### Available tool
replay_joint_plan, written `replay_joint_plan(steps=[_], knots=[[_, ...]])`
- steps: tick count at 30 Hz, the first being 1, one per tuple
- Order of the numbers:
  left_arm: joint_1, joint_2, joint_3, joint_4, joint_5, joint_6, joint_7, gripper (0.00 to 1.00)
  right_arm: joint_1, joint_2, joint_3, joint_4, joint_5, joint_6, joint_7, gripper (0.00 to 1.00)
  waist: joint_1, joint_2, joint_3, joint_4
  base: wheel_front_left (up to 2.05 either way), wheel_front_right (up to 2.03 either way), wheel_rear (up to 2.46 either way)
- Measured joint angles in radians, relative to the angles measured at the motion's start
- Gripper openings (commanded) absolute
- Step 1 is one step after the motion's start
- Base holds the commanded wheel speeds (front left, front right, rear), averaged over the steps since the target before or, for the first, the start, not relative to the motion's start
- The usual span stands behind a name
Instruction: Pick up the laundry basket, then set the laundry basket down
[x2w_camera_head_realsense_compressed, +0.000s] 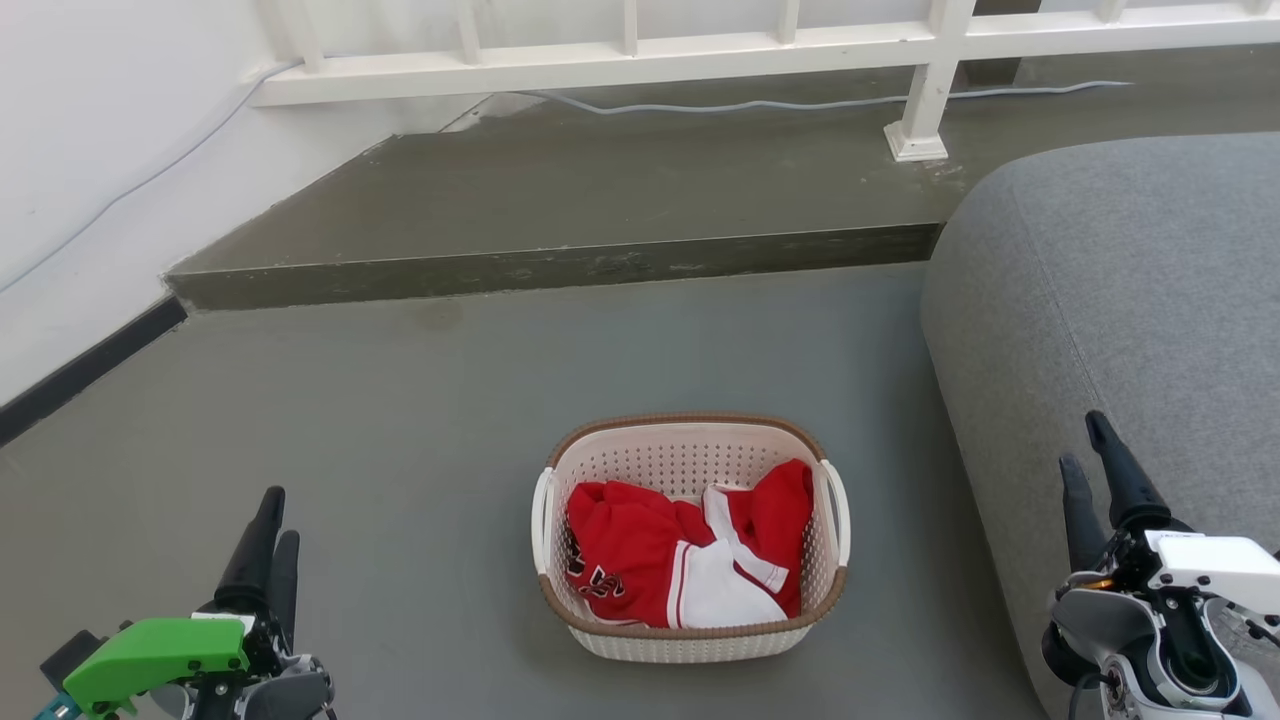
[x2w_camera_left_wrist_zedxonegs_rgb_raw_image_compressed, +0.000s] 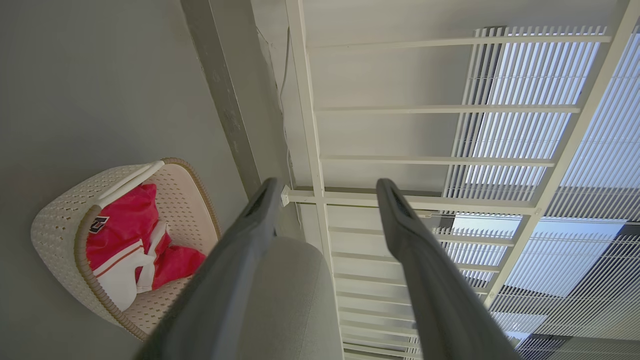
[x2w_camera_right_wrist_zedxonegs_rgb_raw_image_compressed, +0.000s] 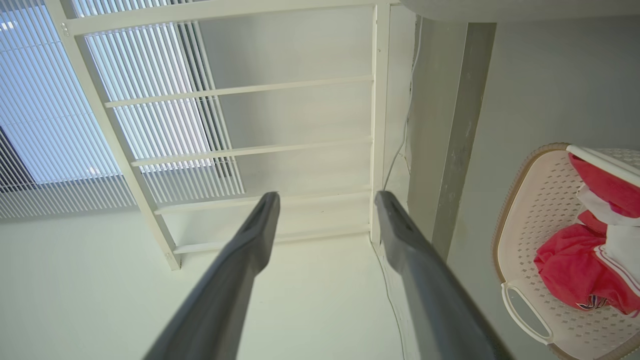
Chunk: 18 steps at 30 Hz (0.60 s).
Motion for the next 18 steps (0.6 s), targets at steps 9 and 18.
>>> replay_joint_plan(steps=[9, 18], knots=[[0.0, 0.0, -0.011, -0.017, 0.01, 0.0, -0.025, 1.0, 0.0, 0.0, 0.008, -0.029, -0.003, 0.0, -0.004, 1.0, 0.0, 0.0, 0.004, 0.001, 0.0, 0.0, 0.0], [-0.002, 0.001, -0.036, -0.041, 0.05, 0.0, -0.055, 1.0, -0.004, -0.007, 0.032, -0.064, -0.035, 0.0, -0.025, 1.0, 0.0, 0.0, 0.009, 0.001, 0.0, 0.0, 0.0]])
